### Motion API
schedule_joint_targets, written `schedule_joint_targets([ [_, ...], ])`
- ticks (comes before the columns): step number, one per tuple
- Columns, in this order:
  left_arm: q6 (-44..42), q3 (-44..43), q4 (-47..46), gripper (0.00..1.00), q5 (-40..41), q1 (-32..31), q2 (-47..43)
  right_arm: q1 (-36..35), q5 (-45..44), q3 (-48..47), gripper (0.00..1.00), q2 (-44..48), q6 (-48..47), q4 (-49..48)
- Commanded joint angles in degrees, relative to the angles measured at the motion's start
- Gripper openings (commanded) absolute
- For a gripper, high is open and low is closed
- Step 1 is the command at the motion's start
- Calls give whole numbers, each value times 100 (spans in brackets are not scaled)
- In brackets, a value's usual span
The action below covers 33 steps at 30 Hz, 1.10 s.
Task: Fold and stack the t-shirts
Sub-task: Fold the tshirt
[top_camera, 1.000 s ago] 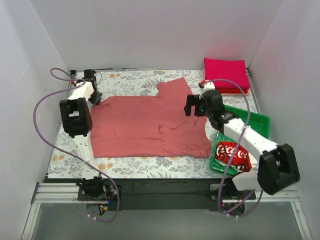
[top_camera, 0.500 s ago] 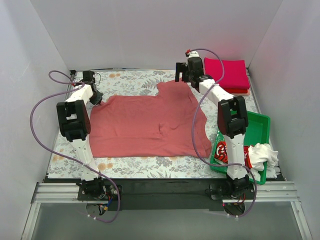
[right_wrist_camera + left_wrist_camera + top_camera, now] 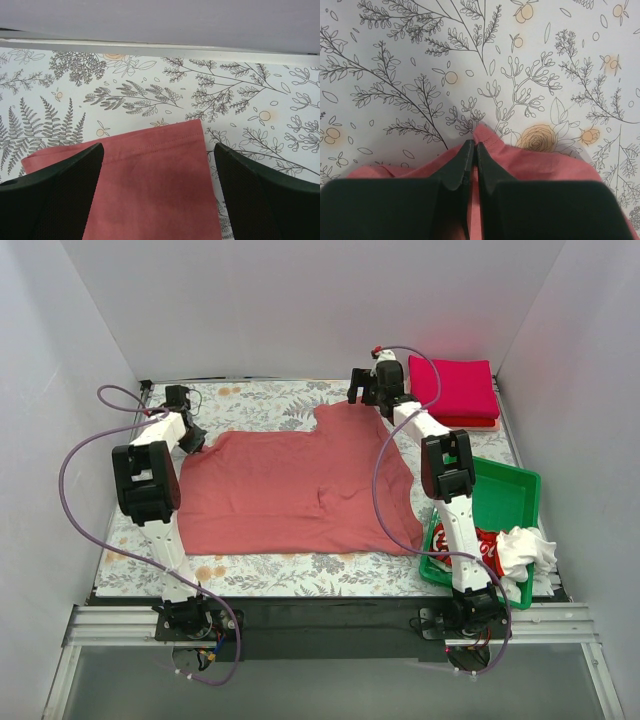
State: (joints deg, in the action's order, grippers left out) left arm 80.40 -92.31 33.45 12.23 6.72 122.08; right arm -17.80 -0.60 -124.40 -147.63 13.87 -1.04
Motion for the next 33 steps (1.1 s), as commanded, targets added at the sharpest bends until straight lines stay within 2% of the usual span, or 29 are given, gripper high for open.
schedule_joint_targets([
  [1,19,99,-93,0,95,-22,-580,22,227,-278,96,-90,248,-643],
  [9,20,91,-137,0,8,-22,-633,84,262,-453,94,-477,468,-810],
  [13,37,99,-155,0,-27,-22,-659,84,578,-506,90,-600,529,-898],
  [16,55,126,-155,0,-10,-22,-686,93,719,-489,74,-644,582,-898],
  [21,55,135,-164,0,-36,-22,-721,84,833,-278,55,-521,512,-898],
  [22,63,135,-164,0,-45,-13,-721,84,799,-234,49,-486,512,-898],
  [23,63,135,-164,0,-36,-22,-721,84,772,-147,40,-451,512,-898],
  [25,63,152,-172,0,-45,-30,-721,93,667,-129,34,-424,520,-889],
  [26,63,143,-164,0,-45,-22,-721,93,649,-137,26,-433,512,-898],
  [28,55,143,-164,0,-54,-22,-712,84,536,-155,20,-442,538,-889],
  [29,55,143,-172,0,-45,-22,-712,93,509,-146,4,-416,538,-889],
  [30,46,152,-164,0,-36,-22,-721,93,474,-137,1,-415,547,-889],
  [33,46,143,-172,0,-36,-22,-738,84,420,-154,1,-345,494,-889],
])
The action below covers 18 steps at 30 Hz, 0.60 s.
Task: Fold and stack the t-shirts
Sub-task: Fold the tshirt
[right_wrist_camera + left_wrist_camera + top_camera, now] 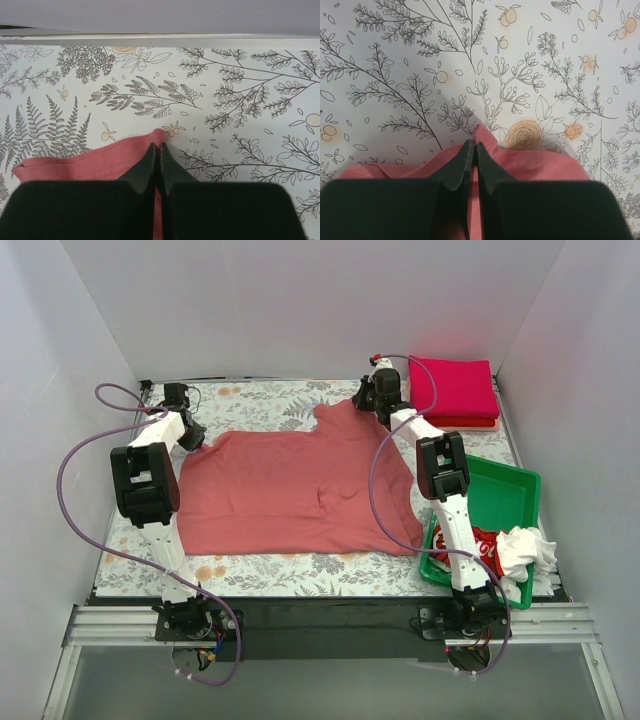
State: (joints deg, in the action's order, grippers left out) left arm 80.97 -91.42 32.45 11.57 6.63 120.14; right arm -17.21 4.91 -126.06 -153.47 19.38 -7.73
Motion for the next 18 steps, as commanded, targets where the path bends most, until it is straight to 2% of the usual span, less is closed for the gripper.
schedule_joint_targets([
  [1,-20,62,-63,0,29,-13,-561,25,-96,-15,1,247,-144,-221],
  [3,-28,54,-89,0,12,-13,-579,25,1,-59,1,344,-258,-229],
  [7,-2,98,-81,0,-23,-4,-649,25,754,142,1,686,-557,-291],
  [13,103,387,-151,0,-59,-4,-904,-27,1626,1363,1,1740,-988,-449],
  [18,209,721,-168,0,-59,-13,-1167,-116,1891,2907,1,2882,-1305,-633],
])
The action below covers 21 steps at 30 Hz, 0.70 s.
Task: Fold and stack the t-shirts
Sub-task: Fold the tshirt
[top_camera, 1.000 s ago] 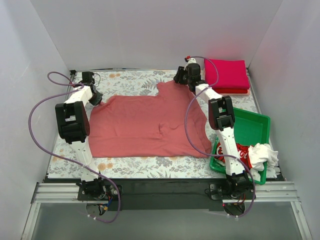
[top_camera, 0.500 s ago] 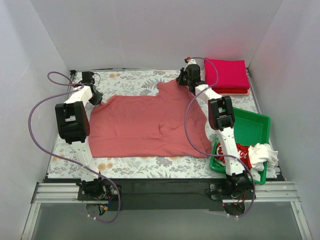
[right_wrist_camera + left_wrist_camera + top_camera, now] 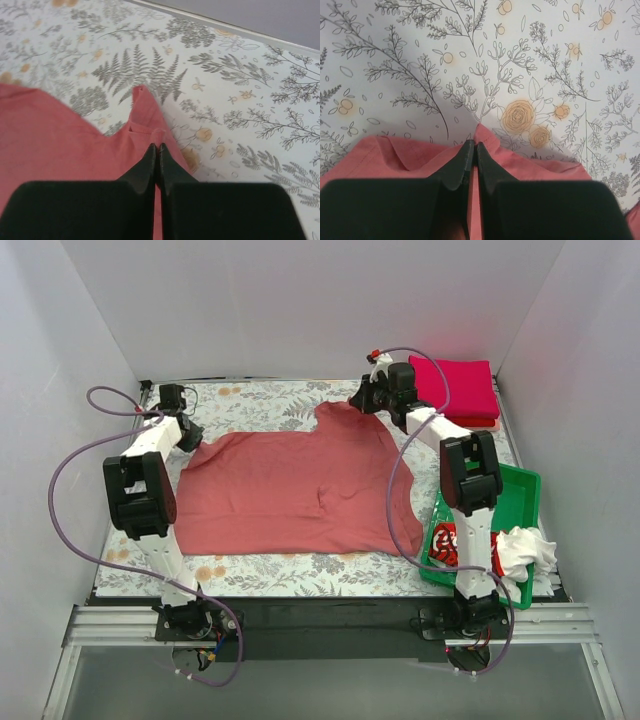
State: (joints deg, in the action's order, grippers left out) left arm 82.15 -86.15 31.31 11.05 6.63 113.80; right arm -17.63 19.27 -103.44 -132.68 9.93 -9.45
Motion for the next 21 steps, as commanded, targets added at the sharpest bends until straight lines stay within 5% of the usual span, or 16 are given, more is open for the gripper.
schedule_joint_targets([
  [1,117,256,-81,0,2,-13,-586,-100,464,884,1,971,-387,-591],
  [10,266,1160,-222,0,73,-4,-1456,-109,455,3414,1,2913,-325,-988],
  [21,389,1768,-398,0,309,-13,-2213,-109,-81,5254,1,4900,-431,-962],
])
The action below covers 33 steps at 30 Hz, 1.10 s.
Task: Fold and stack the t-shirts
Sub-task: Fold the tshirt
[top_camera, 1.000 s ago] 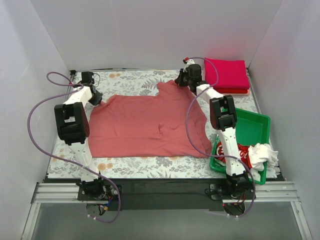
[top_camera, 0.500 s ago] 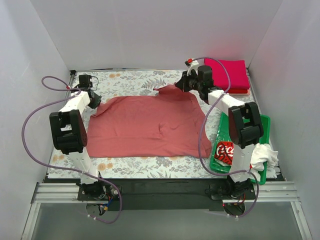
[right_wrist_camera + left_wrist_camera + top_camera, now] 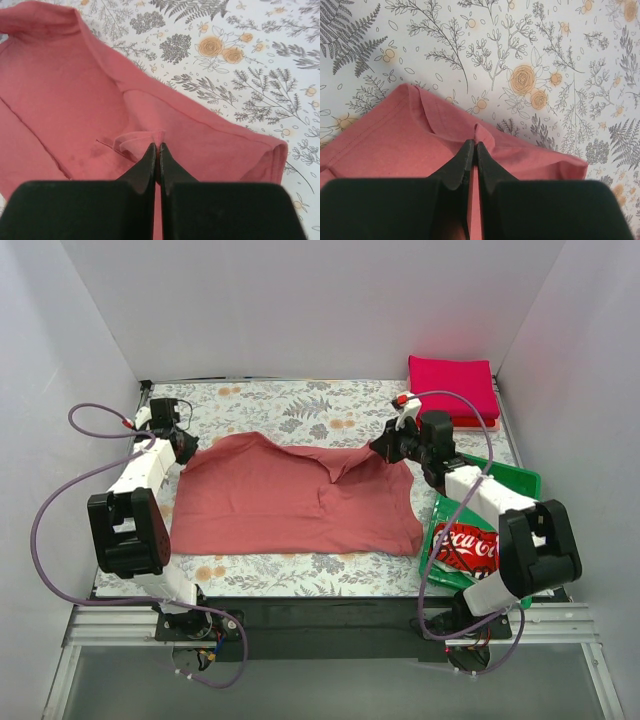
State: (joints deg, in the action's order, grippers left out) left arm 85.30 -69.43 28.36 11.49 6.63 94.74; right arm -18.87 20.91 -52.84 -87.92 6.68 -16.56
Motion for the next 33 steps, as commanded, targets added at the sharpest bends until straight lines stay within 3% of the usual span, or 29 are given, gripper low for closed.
schedule_joint_targets([
  [1,84,114,-103,0,336,-13,-324,24,-254,256,1,581,-105,-225],
  [7,400,192,284,0,995,-4,-473,33,-403,529,1,1135,97,213],
  [18,707,535,354,0,1303,-4,-948,33,-649,608,1,1752,-17,1224],
  [33,945,966,425,0,1427,5,-1168,33,-517,766,1,2182,0,1893],
])
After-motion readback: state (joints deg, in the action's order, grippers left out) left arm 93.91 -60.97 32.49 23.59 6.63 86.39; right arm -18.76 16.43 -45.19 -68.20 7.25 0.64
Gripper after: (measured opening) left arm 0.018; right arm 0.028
